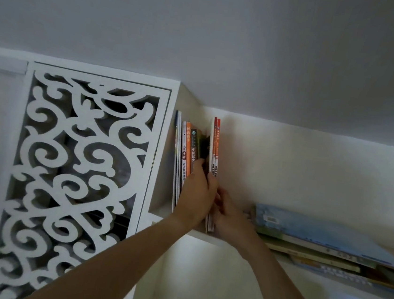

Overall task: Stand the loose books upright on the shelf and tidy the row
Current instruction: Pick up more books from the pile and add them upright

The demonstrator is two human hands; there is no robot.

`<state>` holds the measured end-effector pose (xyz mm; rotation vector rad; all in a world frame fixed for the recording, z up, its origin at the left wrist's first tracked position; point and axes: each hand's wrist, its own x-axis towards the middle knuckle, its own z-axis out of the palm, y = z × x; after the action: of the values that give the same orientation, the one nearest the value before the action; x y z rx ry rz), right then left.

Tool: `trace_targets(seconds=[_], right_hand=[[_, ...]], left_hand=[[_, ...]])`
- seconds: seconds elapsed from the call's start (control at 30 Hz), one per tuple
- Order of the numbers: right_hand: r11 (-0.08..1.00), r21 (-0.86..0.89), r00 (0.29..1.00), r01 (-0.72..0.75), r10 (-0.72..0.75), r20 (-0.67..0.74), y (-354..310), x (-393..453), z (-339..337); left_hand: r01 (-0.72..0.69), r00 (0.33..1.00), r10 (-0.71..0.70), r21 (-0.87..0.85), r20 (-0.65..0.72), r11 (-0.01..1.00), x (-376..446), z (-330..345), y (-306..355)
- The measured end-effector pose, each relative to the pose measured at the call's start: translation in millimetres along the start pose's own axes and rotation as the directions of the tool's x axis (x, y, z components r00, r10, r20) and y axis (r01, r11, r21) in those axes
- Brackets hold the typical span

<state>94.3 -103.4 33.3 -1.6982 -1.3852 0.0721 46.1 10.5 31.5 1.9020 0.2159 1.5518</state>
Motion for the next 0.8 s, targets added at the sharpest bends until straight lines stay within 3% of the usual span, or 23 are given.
trace_targets(seconds=[0.1,0.27,0.37,0.4,0.43,0.5,0.57,0.63,0.7,0.8], right_hand=[[0.999,0.035,0.999,0.011,-0.012,0.031,8.8,-1.3,3.9],[0.999,-0.024,0.998,0.045,-0.046,-0.040,25.9,7.9,15.9],[0.997,-0.074,0.999,0.016,-0.018,-0.033,35.5,8.6,17.0],[0.996,-0.094,1.000,-0.004,0.001,-0.030,37.0,9.6,16.1],[0.995,-0.094,1.000,-0.014,0.012,-0.022,37.5,10.7,15.2],[0.994,-0.102,0.999,-0.034,0.030,-0.040,34.0,14.0,15.4],[0.992,-0.127,0.993,-0.023,0.008,-0.117,30.8,16.6,18.6],[0.992,-0.125,0.981,-0.001,-0.024,-0.193,31.3,18.0,24.2],[0.998,-0.069,0.972,0.008,-0.024,-0.236,30.8,17.1,29.7],[0.996,-0.081,0.961,0.025,-0.046,-0.274,28.7,17.2,33.4]], left_hand=[[0.022,0.999,-0.024,0.047,0.029,0.999,10.2,-2.2,-0.6],[-0.028,0.998,0.021,0.124,0.052,0.992,8.9,2.1,-3.8],[0.032,0.994,-0.047,0.150,0.099,0.988,-0.6,10.5,-15.4],[-0.028,0.996,0.004,0.280,0.086,0.960,-6.5,14.4,-19.9],[-0.126,0.991,0.091,0.487,0.096,0.864,-9.8,18.0,-22.6],[-0.147,0.989,0.112,0.558,0.097,0.817,-11.2,20.0,-19.5],[-0.096,0.988,0.140,0.452,-0.066,0.887,-5.0,14.2,-1.9],[-0.113,0.937,0.264,0.517,-0.228,0.848,-0.4,7.0,4.3],[-0.170,0.893,0.390,0.636,-0.224,0.753,3.5,2.1,-4.2],[-0.116,0.905,0.353,0.663,-0.236,0.739,17.8,-6.4,-22.4]])
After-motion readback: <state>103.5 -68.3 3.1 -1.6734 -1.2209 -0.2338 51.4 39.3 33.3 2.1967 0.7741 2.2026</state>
